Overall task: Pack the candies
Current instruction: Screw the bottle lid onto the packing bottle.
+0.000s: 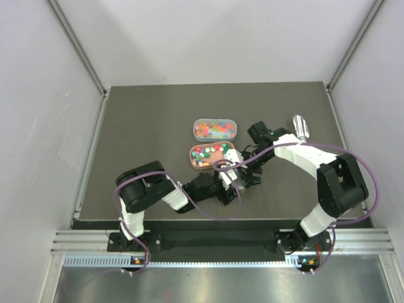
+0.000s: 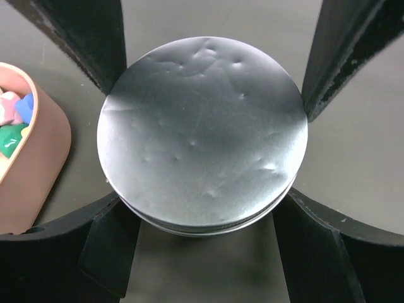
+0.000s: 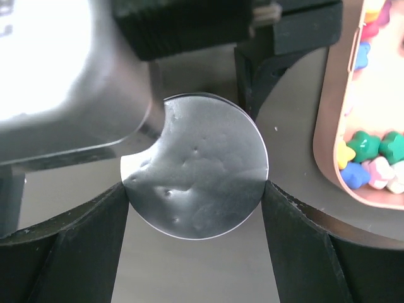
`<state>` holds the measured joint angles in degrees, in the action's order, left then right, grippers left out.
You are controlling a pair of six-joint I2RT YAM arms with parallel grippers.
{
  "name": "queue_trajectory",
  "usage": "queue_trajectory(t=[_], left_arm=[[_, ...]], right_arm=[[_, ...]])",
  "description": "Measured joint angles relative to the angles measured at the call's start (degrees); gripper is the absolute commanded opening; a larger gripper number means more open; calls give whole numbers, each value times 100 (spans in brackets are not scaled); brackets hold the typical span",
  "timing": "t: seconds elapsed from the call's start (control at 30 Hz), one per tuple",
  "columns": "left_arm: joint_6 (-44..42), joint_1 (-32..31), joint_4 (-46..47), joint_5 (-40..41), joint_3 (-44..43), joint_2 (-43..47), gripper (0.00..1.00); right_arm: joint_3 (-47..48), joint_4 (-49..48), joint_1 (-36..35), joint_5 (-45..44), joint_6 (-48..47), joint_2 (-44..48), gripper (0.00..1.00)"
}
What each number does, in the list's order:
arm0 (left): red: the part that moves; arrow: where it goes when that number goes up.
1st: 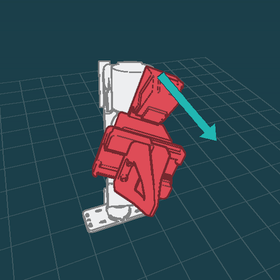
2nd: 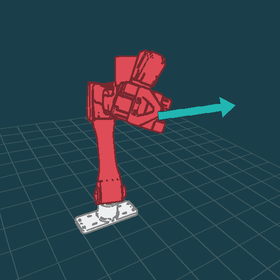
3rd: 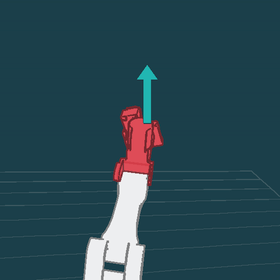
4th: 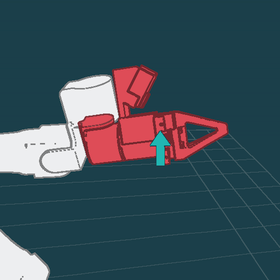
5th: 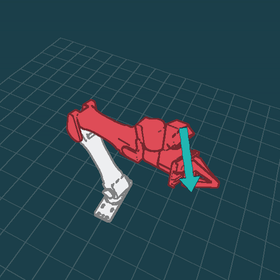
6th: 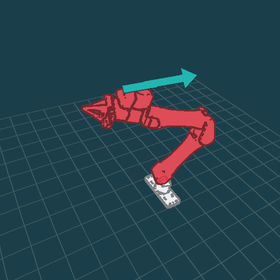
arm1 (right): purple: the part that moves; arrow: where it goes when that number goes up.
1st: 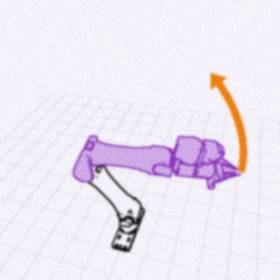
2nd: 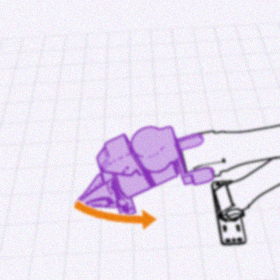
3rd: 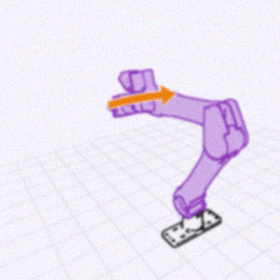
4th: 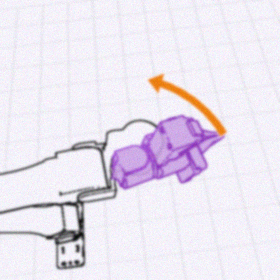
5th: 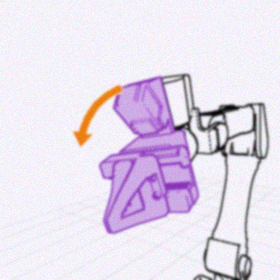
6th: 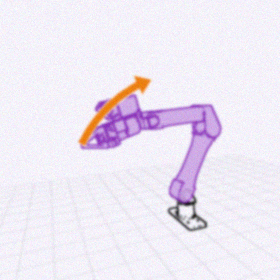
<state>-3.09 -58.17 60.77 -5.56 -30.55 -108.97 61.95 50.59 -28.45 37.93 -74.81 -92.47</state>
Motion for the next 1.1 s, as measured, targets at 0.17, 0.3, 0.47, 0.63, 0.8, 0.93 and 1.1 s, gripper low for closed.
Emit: queue_trajectory(t=[0.17, 0.3, 0.47, 0.63, 0.8, 0.93, 1.1], left_arm=[[35, 0, 2, 20, 85, 63, 70], [31, 0, 28, 68, 118, 76, 70], [118, 39, 166, 0, 229, 76, 68], [138, 81, 291, -28, 315, 76, 68], [203, 70, 358, 138, 385, 92, 65], [212, 70, 365, 251, 389, 98, 70], [186, 33, 363, 334, 389, 90, 80]], right_arm=[[-264, -446, -153, -160, 682, 216, 62], [-459, -787, -267, -352, 1327, 354, 62], [-490, -953, -413, -540, 1827, 376, 62], [-446, -992, -490, -632, 2050, 328, 87], [-651, -1235, -564, -680, 2339, 160, 100], [-704, -1447, -568, -684, 2347, 208, 100], [-754, -1453, -564, -732, 2271, 284, 100]])
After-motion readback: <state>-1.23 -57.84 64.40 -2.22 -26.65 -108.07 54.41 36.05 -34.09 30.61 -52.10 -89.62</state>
